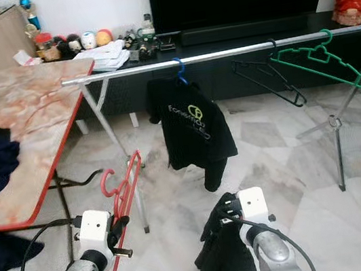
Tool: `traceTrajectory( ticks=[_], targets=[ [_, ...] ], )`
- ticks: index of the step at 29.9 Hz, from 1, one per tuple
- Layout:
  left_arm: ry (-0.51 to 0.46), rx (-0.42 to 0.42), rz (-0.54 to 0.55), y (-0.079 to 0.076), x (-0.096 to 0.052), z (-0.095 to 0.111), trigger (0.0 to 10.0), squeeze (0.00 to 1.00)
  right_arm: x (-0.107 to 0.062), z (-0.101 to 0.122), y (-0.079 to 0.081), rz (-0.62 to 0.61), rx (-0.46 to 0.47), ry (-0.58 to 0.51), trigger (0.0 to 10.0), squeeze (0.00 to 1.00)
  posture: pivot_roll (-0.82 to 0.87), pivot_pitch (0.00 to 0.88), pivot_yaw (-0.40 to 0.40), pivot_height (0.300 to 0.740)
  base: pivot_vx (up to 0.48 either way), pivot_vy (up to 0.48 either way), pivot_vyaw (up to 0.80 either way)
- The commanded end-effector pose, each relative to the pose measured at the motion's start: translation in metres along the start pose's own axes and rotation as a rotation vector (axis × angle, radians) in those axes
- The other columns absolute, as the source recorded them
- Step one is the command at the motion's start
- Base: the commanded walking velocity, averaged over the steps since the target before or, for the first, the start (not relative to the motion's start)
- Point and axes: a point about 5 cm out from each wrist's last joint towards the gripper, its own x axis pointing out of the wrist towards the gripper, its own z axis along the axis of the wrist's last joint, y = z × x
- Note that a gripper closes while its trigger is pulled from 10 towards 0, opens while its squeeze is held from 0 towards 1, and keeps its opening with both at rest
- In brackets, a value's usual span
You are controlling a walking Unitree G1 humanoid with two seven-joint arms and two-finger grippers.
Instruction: Hang hanger
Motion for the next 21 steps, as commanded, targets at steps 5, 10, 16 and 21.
traceTrajectory(
  ticks=[5, 10, 16, 21],
  targets=[
    [-0.006, 0.004, 0.001, -0.0002, -0.0002, 0.0023, 10.0, 0.00, 0.0011, 0.0035, -0.0003, -0.006, 0.004, -0.018, 10.0, 0.00, -0.02, 0.004, 0.063, 0.740, -0.293, 0.000, 0.00],
    [-0.006, 0.003, 0.002, -0.0002, 0.0000, 0.0025, 10.0, 0.00, 0.0014, 0.0038, -0.0011, -0.013, 0.005, -0.017, 10.0, 0.00, -0.02, 0.004, 0.063, 0.740, -0.291, 0.000, 0.00],
    [-0.007, 0.004, 0.002, -0.0006, 0.0004, 0.0026, 10.0, 0.00, 0.0023, 0.0054, -0.0027, -0.020, 0.007, -0.020, 10.0, 0.00, -0.02, 0.002, 0.062, 0.740, -0.287, 0.000, 0.00],
    [-0.010, 0.008, 0.001, 0.0000, 0.0011, 0.0031, 10.0, 0.00, 0.0035, 0.0091, -0.0021, -0.020, 0.005, -0.031, 10.0, 0.00, -0.02, 0.002, 0.063, 0.740, -0.105, 0.000, 0.00]
  ],
)
